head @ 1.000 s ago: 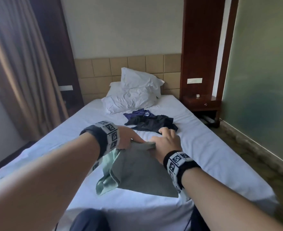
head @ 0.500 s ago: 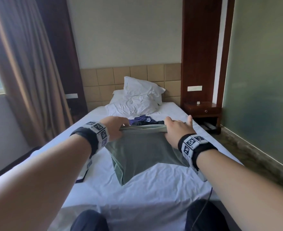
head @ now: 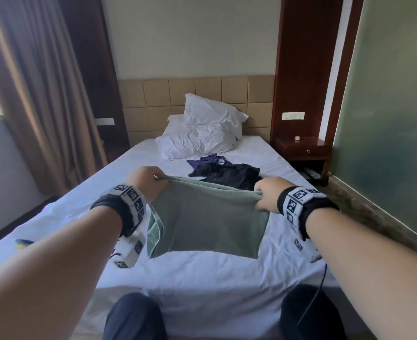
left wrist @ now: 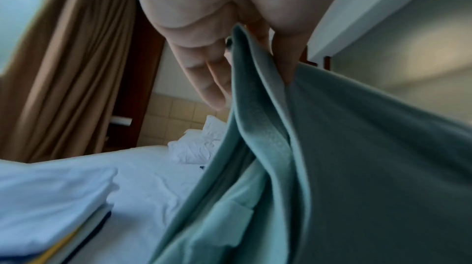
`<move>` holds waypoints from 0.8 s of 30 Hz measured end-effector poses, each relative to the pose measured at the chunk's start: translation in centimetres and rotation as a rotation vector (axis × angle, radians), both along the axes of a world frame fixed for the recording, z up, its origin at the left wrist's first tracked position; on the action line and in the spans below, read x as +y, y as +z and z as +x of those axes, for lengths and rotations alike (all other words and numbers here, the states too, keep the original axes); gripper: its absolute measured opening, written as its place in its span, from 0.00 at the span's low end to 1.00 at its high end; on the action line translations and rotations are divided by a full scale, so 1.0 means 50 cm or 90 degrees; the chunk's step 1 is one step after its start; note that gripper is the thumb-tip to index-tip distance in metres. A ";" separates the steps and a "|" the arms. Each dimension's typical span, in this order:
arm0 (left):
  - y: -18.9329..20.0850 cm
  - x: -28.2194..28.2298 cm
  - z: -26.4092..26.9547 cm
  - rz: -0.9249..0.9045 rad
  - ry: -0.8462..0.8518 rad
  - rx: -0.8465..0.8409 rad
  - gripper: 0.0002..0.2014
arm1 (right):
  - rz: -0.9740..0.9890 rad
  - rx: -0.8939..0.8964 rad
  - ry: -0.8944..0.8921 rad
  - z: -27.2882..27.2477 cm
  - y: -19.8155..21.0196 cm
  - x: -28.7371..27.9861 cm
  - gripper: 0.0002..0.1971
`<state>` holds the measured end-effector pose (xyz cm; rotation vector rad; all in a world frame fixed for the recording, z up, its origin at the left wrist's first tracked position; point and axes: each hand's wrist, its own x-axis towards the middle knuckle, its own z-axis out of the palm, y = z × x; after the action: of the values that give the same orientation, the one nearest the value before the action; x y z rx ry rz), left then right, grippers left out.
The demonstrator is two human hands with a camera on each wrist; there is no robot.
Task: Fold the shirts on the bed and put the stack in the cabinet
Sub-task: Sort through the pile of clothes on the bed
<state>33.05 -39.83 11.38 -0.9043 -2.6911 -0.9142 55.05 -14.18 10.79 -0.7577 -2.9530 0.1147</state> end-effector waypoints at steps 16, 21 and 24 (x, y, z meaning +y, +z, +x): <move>-0.232 0.140 -0.265 0.220 0.099 -0.456 0.28 | -0.710 0.442 -0.324 -0.159 -0.231 0.193 0.09; -0.385 0.112 -0.224 0.045 0.241 -0.721 0.27 | -0.536 -0.034 -0.362 -0.180 -0.411 0.185 0.35; -0.421 0.091 -0.176 -0.041 0.213 -0.784 0.23 | -0.441 -0.128 -0.353 -0.169 -0.431 0.138 0.42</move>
<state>24.24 -35.25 -9.64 0.3125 -3.6194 -1.6654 46.61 -7.26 -10.78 -1.7125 -2.7174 1.0977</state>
